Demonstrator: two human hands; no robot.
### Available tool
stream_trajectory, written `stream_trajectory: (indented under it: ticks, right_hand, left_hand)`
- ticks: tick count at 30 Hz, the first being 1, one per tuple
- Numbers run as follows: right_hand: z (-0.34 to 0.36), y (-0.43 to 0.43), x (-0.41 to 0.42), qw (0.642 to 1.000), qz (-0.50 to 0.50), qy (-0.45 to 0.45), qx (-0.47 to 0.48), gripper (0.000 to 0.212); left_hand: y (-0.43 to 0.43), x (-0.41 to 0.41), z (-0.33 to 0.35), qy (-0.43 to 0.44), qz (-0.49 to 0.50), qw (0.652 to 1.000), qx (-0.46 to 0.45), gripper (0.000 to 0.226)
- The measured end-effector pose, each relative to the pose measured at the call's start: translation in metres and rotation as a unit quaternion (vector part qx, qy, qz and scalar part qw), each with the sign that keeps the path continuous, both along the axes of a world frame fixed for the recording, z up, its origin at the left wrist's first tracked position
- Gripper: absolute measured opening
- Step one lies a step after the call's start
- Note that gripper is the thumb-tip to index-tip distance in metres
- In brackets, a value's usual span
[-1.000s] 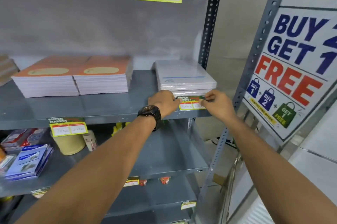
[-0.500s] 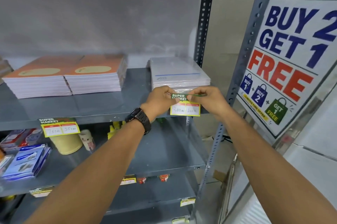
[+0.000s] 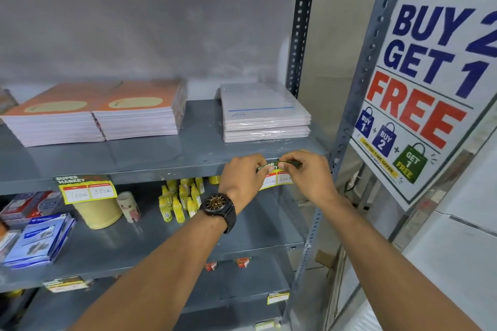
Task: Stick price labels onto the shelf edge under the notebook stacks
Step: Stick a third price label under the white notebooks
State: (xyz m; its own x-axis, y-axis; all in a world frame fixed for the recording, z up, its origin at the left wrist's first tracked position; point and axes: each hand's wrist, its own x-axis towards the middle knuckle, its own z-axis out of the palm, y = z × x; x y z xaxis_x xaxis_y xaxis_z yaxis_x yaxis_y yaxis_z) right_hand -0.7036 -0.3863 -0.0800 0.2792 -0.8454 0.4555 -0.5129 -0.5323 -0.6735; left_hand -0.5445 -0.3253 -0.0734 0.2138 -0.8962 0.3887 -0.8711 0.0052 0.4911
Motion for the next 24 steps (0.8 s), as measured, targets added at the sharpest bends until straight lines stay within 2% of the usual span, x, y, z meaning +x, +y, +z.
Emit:
stream_trajectory:
  ticks: [18,24]
  right_hand:
    - [-0.008,-0.005,0.001,0.999,-0.040,-0.006,-0.035,0.004]
    - [-0.012,-0.015,-0.005,0.987,-0.107,0.061,-0.101,0.023]
  left_hand:
    - [-0.011,-0.003,-0.008,-0.100,0.007,0.995,0.006,0.024]
    - [-0.009,0.002,0.003,-0.194,0.047,0.980,0.021,0.042]
